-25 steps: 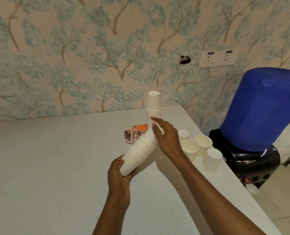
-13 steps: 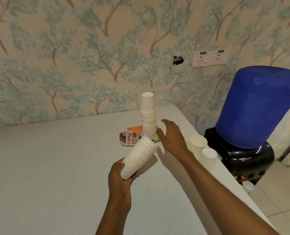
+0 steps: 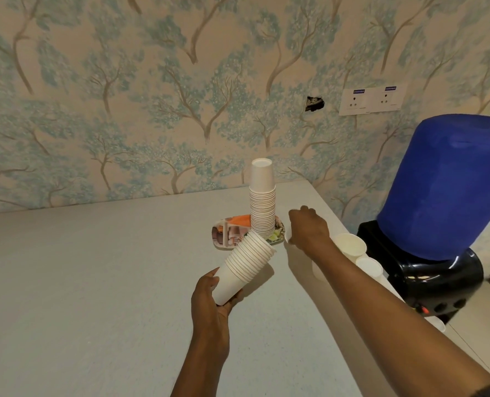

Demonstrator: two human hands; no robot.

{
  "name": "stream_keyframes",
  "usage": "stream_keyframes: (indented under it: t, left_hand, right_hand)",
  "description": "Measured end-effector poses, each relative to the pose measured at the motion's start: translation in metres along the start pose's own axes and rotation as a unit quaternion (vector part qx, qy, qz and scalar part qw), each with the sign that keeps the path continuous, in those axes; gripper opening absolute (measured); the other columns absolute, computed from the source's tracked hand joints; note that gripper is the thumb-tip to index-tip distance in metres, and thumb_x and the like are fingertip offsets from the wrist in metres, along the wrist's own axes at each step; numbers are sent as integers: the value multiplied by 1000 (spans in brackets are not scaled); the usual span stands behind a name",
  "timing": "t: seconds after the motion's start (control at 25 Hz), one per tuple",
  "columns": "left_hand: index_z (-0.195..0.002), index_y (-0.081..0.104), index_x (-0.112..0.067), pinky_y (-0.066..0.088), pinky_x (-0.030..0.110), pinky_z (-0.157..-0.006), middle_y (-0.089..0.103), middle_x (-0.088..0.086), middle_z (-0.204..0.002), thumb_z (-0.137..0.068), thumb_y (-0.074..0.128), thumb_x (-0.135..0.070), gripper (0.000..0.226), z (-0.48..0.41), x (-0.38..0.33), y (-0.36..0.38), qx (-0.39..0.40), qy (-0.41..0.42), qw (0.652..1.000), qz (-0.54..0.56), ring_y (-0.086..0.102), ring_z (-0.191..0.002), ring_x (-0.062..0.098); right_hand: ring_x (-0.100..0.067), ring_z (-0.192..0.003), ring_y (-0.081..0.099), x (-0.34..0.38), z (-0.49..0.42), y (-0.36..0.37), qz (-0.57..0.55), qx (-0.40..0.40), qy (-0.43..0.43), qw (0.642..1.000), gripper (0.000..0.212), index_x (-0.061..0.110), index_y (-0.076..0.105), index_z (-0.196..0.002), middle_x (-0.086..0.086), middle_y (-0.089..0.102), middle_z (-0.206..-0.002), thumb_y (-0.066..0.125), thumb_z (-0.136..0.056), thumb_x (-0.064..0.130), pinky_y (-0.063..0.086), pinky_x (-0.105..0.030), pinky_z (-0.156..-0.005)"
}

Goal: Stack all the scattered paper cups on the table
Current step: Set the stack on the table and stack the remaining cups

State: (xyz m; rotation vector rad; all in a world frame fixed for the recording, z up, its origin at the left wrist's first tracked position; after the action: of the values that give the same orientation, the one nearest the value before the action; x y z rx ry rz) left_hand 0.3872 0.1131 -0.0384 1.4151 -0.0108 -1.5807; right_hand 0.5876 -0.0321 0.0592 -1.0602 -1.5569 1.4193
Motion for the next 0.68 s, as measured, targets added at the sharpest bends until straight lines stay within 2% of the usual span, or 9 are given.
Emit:
stream_keyframes:
  t: [0.08,0.16,0.2,0.28,0.32,0.4,0.48,0.56,0.68]
  left_hand:
    - [-132,54,-13,57,49,-86,56,20,-128,-96,57,-22,38,1,1,0,3,0,1000,1,57,-116,42]
    - [-133,54,-14,58,48,-84,56,20,-128,-96,58,-22,38,3,2,1,5,-3,1000,4,57,-116,42]
    - [-133,54,-14,58,47,-82,57,20,-127,-95,59,-23,39,4,2,1,5,-7,1000,7,57,-115,41]
    - [-133,54,-16,59,45,-78,57,20,-126,-94,60,-24,40,8,3,3,7,-20,1000,14,59,-113,40]
    - [-131,55,-16,59,44,-77,58,20,-125,-94,60,-24,39,11,3,5,11,-27,999,20,60,-111,40]
    - [-126,59,-16,59,43,-76,59,21,-122,-93,61,-24,34,16,3,8,20,-32,999,31,61,-107,39]
    - [-124,60,-16,58,43,-76,60,22,-121,-91,63,-24,34,22,4,12,27,-29,999,34,62,-107,39]
    - [-126,60,-15,58,44,-77,60,22,-122,-90,64,-23,37,27,5,16,36,-27,998,32,61,-110,40]
    - [-130,58,-13,58,45,-80,59,23,-124,-90,64,-23,41,33,7,23,37,-26,999,19,59,-114,42]
  right_hand:
    - [-30,-107,61,-3,10,-21,-85,-75,4,994,58,15,52,-122,-11,63,-118,82,-78,37,49,-36,-80]
    - [-27,-93,63,-8,25,-36,-228,-147,21,962,62,20,54,-113,-5,66,-103,87,-69,48,45,-32,-69]
    - [-23,-89,63,-10,32,-39,-329,-160,31,930,63,22,54,-111,-1,65,-100,88,-66,50,44,-31,-67]
    - [-16,-95,64,-12,46,-42,-519,-139,28,843,68,27,53,-122,2,65,-107,86,-68,51,52,-32,-72]
    - [-15,-101,64,-13,54,-41,-579,-120,16,806,71,31,51,-132,3,63,-115,84,-73,49,56,-34,-79]
    - [-14,-107,63,-11,67,-36,-633,-86,-4,769,68,41,46,-142,4,58,-126,79,-82,43,59,-38,-87]
    - [-15,-106,63,-7,78,-30,-647,-72,1,759,54,41,53,-138,2,57,-130,73,-88,36,58,-40,-90]
    - [-11,-106,61,-4,89,-22,-630,-71,5,774,41,35,59,-130,1,55,-130,70,-90,33,54,-33,-91]
    - [-10,-113,57,2,105,-11,-601,-71,-2,796,32,33,57,-127,4,53,-131,61,-95,29,45,-23,-89]
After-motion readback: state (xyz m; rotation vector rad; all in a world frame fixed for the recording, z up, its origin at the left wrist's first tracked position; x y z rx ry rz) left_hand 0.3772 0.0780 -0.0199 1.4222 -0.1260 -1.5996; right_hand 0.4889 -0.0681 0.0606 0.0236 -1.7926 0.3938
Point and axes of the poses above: each hand's wrist, its own z-axis away from the middle knuckle, its own y-axis out of the palm, x = y × z, the point moved 1 cm from there along -z, towards the middle knuckle
